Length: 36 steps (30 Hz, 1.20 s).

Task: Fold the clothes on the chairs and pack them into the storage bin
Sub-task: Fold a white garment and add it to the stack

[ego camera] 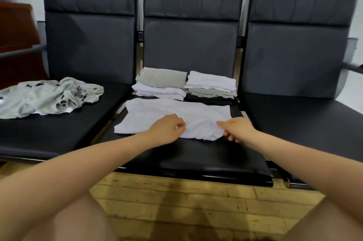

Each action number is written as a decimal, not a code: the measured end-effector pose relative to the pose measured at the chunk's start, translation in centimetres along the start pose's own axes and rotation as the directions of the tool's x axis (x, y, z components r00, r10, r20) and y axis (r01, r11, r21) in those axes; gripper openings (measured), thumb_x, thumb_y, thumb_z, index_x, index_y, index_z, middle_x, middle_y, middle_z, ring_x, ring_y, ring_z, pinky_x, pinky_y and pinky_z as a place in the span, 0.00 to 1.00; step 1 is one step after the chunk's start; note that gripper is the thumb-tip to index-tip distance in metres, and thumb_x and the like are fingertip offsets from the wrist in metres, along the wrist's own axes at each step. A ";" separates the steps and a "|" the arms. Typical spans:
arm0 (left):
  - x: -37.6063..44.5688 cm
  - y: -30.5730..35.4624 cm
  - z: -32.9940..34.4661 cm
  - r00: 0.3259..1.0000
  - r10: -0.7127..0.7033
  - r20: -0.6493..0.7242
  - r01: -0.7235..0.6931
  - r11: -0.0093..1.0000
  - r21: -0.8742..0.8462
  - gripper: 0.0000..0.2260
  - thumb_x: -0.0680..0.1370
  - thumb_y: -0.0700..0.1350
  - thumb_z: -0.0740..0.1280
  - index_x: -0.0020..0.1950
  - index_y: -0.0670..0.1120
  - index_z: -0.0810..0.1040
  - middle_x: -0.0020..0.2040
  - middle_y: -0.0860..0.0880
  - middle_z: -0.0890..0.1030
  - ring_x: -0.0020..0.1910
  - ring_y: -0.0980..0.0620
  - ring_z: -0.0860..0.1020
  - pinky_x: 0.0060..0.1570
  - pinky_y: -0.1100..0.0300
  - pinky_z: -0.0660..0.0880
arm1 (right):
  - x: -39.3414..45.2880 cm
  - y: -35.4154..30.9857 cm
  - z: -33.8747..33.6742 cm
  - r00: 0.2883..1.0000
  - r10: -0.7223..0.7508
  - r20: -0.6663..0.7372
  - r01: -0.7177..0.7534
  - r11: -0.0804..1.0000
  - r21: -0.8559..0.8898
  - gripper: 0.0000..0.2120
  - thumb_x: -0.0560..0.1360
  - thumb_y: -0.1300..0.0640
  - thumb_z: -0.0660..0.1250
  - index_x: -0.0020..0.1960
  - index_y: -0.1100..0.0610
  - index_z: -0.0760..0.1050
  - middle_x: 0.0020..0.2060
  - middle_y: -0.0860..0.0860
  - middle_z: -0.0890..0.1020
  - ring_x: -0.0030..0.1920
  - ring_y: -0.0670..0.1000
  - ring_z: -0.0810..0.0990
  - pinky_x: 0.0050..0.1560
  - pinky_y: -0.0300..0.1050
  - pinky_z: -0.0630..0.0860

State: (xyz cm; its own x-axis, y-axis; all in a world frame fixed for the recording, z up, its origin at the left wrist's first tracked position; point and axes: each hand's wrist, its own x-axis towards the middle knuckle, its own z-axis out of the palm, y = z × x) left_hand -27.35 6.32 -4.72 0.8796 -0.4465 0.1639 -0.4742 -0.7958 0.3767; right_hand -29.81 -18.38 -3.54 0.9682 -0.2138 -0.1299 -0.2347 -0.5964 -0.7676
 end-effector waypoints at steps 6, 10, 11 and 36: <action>0.6 0.1 0.6 0.995 -0.022 0.092 0.014 0.997 0.079 0.09 0.81 0.51 0.58 0.49 0.48 0.73 0.47 0.49 0.70 0.54 0.45 0.73 0.52 0.55 0.69 | 0.8 -0.2 0.8 0.987 -0.054 -0.153 0.100 0.944 0.315 0.06 0.77 0.55 0.66 0.45 0.57 0.72 0.48 0.51 0.75 0.49 0.49 0.72 0.50 0.40 0.69; 0.8 -0.8 1.2 0.991 -0.061 0.119 0.041 0.986 0.160 0.16 0.82 0.54 0.54 0.62 0.48 0.73 0.60 0.45 0.72 0.62 0.45 0.69 0.62 0.50 0.67 | 0.3 -0.6 0.0 0.997 0.070 -0.008 -0.051 0.792 0.609 0.11 0.80 0.58 0.62 0.60 0.62 0.75 0.58 0.57 0.79 0.59 0.57 0.78 0.60 0.50 0.75; 0.9 -0.9 1.4 0.991 -0.062 0.120 0.041 0.986 0.164 0.18 0.82 0.55 0.53 0.65 0.48 0.72 0.62 0.46 0.71 0.63 0.45 0.68 0.63 0.50 0.66 | -0.1 -0.7 -0.3 0.997 0.072 0.032 -0.075 0.749 0.658 0.12 0.80 0.59 0.61 0.61 0.62 0.74 0.58 0.58 0.79 0.58 0.58 0.78 0.57 0.50 0.77; -2.2 -9.1 -2.6 0.809 -0.507 -0.297 0.557 0.823 0.112 0.22 0.78 0.51 0.63 0.70 0.45 0.68 0.67 0.40 0.68 0.66 0.39 0.65 0.61 0.46 0.66 | -1.2 1.1 -0.9 0.991 -0.082 -0.106 0.047 0.953 -0.298 0.16 0.77 0.45 0.64 0.49 0.59 0.70 0.45 0.50 0.77 0.44 0.51 0.77 0.39 0.41 0.68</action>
State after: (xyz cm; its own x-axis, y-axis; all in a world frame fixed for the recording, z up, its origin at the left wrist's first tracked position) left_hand -24.88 15.57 -6.12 0.9632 0.1642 0.2126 0.0959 -0.9495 0.2988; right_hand -31.29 -19.48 -3.62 0.9696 -0.2447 0.0009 -0.2037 -0.8095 -0.5506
